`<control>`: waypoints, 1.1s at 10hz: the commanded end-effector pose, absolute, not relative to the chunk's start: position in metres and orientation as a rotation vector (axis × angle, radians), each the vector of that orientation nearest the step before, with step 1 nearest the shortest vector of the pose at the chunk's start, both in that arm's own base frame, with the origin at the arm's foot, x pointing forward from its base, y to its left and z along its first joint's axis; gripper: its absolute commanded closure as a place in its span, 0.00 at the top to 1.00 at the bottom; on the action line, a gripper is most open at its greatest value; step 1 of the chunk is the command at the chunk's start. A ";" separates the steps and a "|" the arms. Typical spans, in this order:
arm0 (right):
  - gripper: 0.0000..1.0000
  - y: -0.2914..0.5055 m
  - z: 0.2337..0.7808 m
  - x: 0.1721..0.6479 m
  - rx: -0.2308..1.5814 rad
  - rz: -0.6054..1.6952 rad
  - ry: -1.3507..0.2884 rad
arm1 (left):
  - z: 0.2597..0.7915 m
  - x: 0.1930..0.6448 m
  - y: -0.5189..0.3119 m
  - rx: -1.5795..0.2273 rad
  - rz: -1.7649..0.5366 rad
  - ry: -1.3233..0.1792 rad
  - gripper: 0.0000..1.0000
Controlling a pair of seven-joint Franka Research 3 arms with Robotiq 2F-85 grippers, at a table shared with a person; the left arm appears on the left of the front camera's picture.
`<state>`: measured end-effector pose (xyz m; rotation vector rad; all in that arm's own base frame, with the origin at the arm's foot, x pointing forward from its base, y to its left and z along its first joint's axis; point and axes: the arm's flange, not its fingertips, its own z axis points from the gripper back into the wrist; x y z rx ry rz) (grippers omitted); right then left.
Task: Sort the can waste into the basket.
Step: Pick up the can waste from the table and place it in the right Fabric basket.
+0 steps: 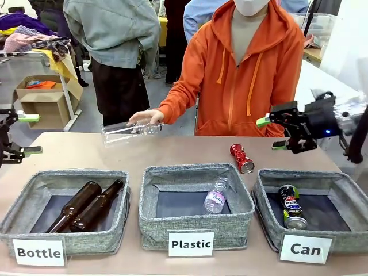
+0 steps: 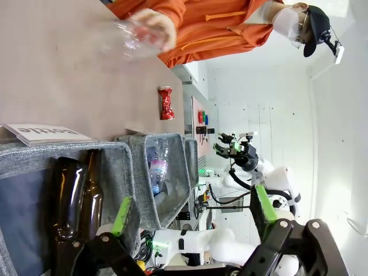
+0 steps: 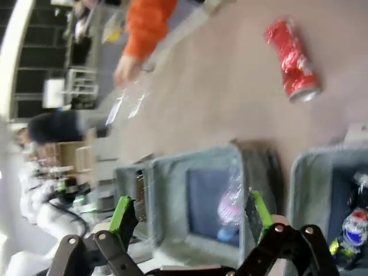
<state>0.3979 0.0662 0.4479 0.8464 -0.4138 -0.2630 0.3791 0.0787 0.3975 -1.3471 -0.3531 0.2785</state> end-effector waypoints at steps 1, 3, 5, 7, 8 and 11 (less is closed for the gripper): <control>1.00 0.097 0.437 0.414 0.331 -0.161 -0.717 | 0.400 0.378 0.078 -1.345 0.282 -0.358 1.00; 1.00 0.102 0.442 0.422 0.317 -0.218 -0.847 | 0.400 0.378 0.078 -1.345 0.282 -0.358 1.00; 1.00 0.102 0.458 0.408 0.460 -0.137 -0.711 | 0.398 0.379 0.079 -1.347 0.279 -0.353 1.00; 1.00 0.094 0.456 0.415 0.394 -0.178 -0.747 | 0.410 0.377 0.094 -1.393 0.332 -0.379 1.00; 1.00 0.089 0.452 0.422 0.398 -0.155 -0.682 | 0.408 0.376 0.093 -1.383 0.337 -0.365 1.00; 1.00 0.064 0.455 0.430 0.444 -0.062 -0.417 | 0.396 0.382 0.085 -1.282 0.402 -0.324 1.00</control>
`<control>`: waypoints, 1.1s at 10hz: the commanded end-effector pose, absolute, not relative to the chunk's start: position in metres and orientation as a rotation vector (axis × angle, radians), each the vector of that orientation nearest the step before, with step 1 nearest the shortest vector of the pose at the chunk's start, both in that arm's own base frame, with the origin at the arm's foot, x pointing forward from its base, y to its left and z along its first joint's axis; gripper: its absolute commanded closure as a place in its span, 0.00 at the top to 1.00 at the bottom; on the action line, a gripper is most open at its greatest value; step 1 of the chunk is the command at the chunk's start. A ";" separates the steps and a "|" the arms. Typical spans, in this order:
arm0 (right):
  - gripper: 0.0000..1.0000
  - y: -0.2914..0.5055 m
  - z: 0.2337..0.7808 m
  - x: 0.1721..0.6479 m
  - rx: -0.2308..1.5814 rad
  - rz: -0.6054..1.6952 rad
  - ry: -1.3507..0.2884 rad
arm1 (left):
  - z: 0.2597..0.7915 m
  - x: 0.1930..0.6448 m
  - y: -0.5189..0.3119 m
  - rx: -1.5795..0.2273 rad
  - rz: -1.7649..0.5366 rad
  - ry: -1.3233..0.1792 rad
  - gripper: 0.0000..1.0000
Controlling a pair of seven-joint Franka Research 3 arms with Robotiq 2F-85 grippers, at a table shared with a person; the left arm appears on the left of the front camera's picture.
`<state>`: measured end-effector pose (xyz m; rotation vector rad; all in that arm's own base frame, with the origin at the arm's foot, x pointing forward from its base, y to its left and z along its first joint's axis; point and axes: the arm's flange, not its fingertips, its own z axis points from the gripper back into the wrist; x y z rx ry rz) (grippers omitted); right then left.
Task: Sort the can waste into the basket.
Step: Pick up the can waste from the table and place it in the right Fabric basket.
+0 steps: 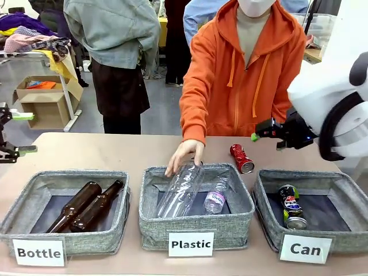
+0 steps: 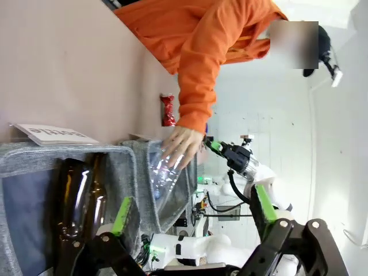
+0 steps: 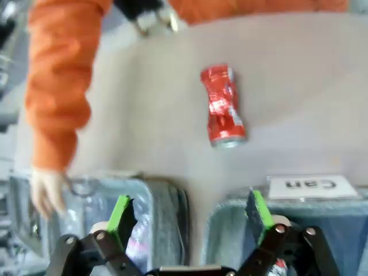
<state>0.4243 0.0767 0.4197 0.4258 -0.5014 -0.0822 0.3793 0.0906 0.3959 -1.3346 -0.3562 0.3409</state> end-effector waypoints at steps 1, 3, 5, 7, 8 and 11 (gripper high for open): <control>1.00 0.041 0.464 0.422 0.504 -0.037 -0.384 | 0.400 0.377 0.091 -1.362 0.315 -0.363 1.00; 1.00 -0.023 0.486 0.399 0.689 -0.079 -0.457 | 0.400 0.377 0.091 -1.362 0.315 -0.363 1.00; 1.00 -0.052 0.482 0.390 0.730 -0.140 -0.455 | 0.400 0.377 0.091 -1.362 0.315 -0.363 1.00; 1.00 -0.043 0.474 0.395 0.699 -0.111 -0.460 | 0.400 0.377 0.091 -1.362 0.315 -0.363 1.00; 1.00 -0.027 0.472 0.407 0.672 -0.044 -0.459 | 0.400 0.377 0.091 -1.362 0.315 -0.363 1.00; 1.00 0.056 0.448 0.469 0.496 0.097 -0.375 | 0.400 0.377 0.091 -1.362 0.315 -0.363 1.00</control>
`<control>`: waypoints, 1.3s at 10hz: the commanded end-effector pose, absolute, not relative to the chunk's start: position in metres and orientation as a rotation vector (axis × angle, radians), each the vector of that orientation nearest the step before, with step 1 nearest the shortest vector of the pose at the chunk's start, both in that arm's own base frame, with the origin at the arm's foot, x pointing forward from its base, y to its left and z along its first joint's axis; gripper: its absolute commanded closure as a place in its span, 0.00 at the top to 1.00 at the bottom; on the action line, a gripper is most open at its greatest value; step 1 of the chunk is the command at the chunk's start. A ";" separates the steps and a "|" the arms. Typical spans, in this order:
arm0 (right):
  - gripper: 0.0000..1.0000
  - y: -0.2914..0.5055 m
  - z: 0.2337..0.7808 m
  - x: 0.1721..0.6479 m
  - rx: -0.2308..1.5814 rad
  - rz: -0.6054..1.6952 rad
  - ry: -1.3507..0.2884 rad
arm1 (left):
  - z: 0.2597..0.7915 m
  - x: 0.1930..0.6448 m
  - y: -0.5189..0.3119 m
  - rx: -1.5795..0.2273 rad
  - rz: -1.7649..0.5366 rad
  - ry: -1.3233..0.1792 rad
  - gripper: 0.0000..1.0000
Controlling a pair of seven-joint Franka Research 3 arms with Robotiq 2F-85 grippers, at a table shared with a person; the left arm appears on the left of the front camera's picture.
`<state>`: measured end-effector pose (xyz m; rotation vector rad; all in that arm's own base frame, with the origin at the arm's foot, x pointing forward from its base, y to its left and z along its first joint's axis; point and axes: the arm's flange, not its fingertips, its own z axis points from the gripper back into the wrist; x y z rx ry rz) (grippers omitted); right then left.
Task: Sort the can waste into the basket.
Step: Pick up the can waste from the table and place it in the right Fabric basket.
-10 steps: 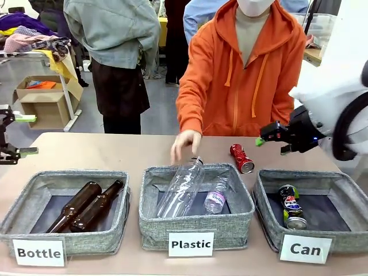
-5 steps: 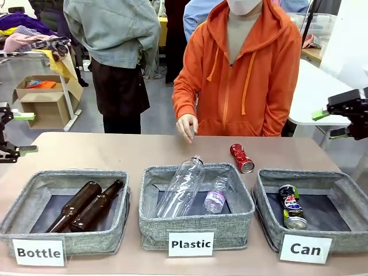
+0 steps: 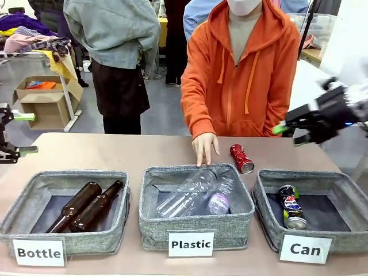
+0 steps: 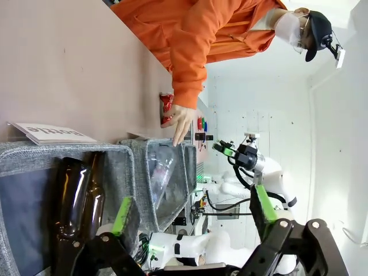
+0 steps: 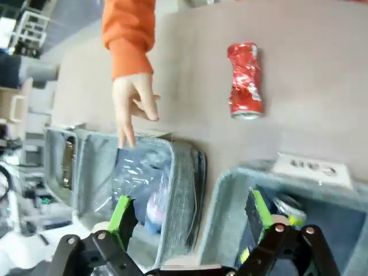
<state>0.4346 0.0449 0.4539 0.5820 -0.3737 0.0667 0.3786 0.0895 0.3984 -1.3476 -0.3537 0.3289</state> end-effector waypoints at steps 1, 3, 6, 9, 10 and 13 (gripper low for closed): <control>1.00 0.076 0.439 0.488 0.399 0.076 -0.372 | 0.400 0.377 0.091 -1.362 0.315 -0.363 1.00; 1.00 0.066 0.444 0.488 0.447 0.087 -0.362 | 0.400 0.377 0.091 -1.362 0.315 -0.363 1.00; 1.00 0.002 0.450 0.454 0.502 -0.007 -0.430 | 0.400 0.377 0.091 -1.362 0.315 -0.363 1.00; 1.00 -0.022 0.442 0.445 0.553 -0.062 -0.448 | 0.400 0.377 0.091 -1.362 0.315 -0.363 1.00; 1.00 -0.016 0.440 0.450 0.544 -0.047 -0.439 | 0.400 0.377 0.091 -1.362 0.315 -0.363 1.00; 1.00 0.037 0.429 0.483 0.446 0.041 -0.382 | 0.400 0.377 0.091 -1.362 0.315 -0.363 1.00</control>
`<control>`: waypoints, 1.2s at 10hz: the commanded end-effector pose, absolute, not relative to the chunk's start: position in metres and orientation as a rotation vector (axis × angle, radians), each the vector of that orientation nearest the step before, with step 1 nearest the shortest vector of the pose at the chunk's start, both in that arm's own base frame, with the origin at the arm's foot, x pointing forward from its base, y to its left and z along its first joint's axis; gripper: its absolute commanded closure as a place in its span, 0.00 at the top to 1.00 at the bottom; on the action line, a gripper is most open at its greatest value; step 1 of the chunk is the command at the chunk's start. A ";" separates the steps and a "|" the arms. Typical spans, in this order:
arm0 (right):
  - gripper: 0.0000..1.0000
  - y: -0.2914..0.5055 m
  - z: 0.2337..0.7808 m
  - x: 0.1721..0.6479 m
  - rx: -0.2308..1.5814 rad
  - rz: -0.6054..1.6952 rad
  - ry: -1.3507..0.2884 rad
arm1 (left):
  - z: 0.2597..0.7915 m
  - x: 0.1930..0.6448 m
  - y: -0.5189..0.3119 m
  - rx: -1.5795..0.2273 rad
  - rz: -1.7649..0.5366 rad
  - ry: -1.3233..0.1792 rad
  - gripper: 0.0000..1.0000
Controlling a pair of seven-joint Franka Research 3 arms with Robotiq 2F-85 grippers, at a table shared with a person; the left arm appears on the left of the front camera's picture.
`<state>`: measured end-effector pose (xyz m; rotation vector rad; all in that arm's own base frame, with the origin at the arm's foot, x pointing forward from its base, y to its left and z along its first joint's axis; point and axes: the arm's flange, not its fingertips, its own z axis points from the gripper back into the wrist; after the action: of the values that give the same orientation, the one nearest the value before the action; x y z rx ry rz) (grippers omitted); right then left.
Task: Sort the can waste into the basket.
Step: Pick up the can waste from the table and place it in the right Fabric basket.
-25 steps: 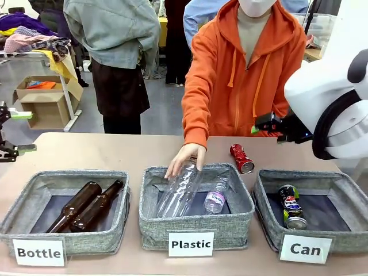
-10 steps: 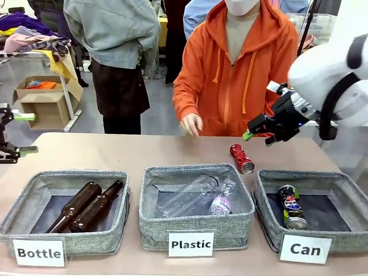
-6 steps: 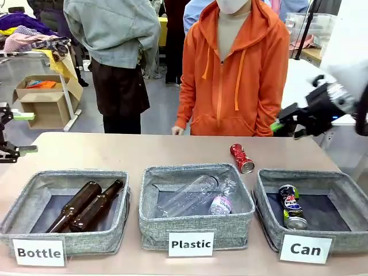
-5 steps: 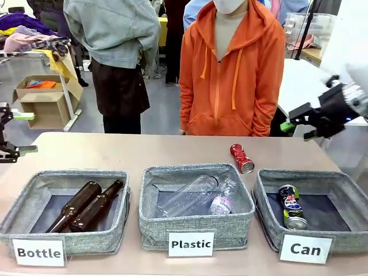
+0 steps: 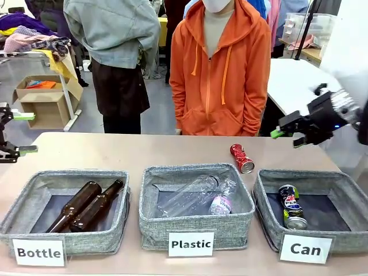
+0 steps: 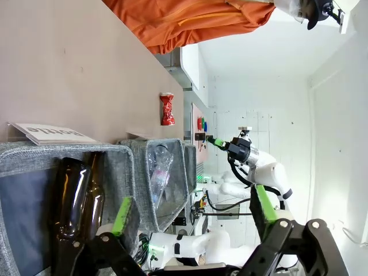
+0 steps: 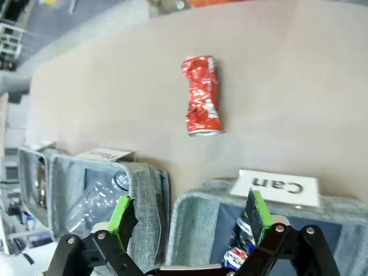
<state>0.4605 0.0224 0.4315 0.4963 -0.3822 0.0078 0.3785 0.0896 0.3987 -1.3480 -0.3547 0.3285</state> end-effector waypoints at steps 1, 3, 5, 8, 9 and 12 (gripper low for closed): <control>1.00 0.063 0.420 0.500 0.372 0.069 -0.352 | 0.400 0.377 0.091 -1.362 0.315 -0.363 1.00; 1.00 0.105 0.399 0.526 0.225 0.109 -0.303 | 0.400 0.377 0.091 -1.362 0.315 -0.363 1.00; 1.00 0.139 0.368 0.556 0.132 0.155 -0.326 | 0.400 0.377 0.091 -1.362 0.315 -0.363 1.00; 1.00 0.150 0.329 0.584 -0.061 0.105 -0.340 | 0.400 0.377 0.091 -1.362 0.315 -0.363 1.00; 1.00 0.151 0.321 0.589 -0.042 0.128 -0.296 | 0.400 0.377 0.091 -1.362 0.315 -0.363 1.00; 1.00 0.153 0.303 0.596 -0.021 0.136 -0.242 | 0.400 0.377 0.091 -1.362 0.315 -0.363 1.00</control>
<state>0.5892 0.1445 0.3008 -0.0232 -0.2598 0.1620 0.3787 0.0898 0.3984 -1.3482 -0.3541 0.3291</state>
